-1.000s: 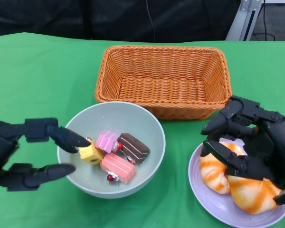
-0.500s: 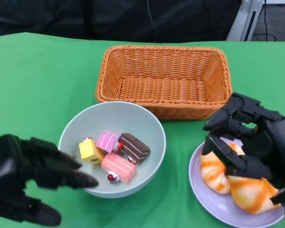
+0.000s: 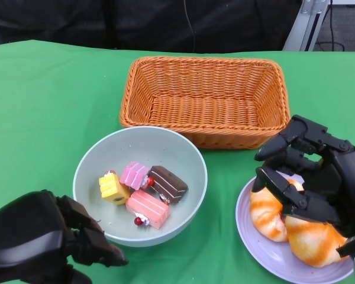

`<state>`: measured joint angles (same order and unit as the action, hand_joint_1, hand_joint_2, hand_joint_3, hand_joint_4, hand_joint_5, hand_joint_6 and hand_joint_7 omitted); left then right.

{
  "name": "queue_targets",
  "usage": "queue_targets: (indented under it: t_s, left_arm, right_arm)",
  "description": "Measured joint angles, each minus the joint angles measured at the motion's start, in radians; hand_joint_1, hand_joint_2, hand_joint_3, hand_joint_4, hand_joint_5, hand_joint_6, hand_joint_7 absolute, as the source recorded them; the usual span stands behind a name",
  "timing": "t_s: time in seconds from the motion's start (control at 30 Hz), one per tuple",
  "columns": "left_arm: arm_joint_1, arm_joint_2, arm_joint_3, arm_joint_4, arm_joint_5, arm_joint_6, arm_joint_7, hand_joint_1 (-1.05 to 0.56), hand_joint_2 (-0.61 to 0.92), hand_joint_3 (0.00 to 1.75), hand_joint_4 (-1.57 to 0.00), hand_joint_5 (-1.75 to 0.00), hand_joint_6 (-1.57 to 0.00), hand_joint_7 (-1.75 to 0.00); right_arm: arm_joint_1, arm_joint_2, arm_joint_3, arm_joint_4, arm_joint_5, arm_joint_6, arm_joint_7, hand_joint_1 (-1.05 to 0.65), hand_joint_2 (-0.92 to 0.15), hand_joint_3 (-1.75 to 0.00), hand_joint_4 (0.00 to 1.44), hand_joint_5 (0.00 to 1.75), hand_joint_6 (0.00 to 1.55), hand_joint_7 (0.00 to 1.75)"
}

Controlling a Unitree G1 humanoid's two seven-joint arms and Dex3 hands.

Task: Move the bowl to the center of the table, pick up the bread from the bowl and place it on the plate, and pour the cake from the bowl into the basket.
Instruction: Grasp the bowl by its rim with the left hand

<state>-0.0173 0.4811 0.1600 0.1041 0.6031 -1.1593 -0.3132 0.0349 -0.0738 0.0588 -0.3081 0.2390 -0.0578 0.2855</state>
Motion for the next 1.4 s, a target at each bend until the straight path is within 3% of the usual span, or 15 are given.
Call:
queue_targets:
  t_s: [0.17,0.5,0.67,0.97,1.4]
  left_arm:
    - [-0.007,-0.002,-0.022,0.000,0.059,0.060,0.090,-0.51,0.90,0.00,-1.01,-0.01,-0.93,0.00]
    - [-0.018,0.057,-0.035,0.024,0.041,0.097,0.204,-0.55,0.92,0.06,-1.03,-0.02,-0.94,0.00]
    - [-0.018,0.097,-0.055,-0.024,0.090,0.205,0.199,-0.58,0.92,0.06,-0.89,0.00,-0.80,0.00]
    - [-0.030,0.118,-0.198,-0.074,0.202,0.390,0.169,-0.62,0.92,0.05,-0.82,0.00,-0.70,0.00]
    - [-0.101,0.132,-0.346,0.021,0.270,0.441,0.245,-0.62,0.92,0.09,-0.78,0.00,-0.70,-0.01]
  right_arm:
    - [0.001,0.002,0.005,0.000,-0.009,0.000,-0.001,-0.29,-0.69,-0.56,0.63,1.47,0.59,1.28]
    - [0.001,0.003,0.011,0.000,-0.017,0.000,-0.001,-0.26,-0.68,-0.58,0.64,1.47,0.60,1.25]
    - [0.001,0.003,0.011,0.000,-0.017,-0.002,0.000,-0.26,-0.67,-0.60,0.65,1.46,0.60,1.25]
    - [0.008,0.003,0.013,-0.001,-0.018,-0.003,0.001,-0.24,-0.63,-0.69,0.65,1.46,0.60,1.25]
    - [0.017,0.003,0.024,-0.018,-0.019,-0.003,-0.001,-0.26,-0.64,-0.69,0.64,1.47,0.60,1.25]
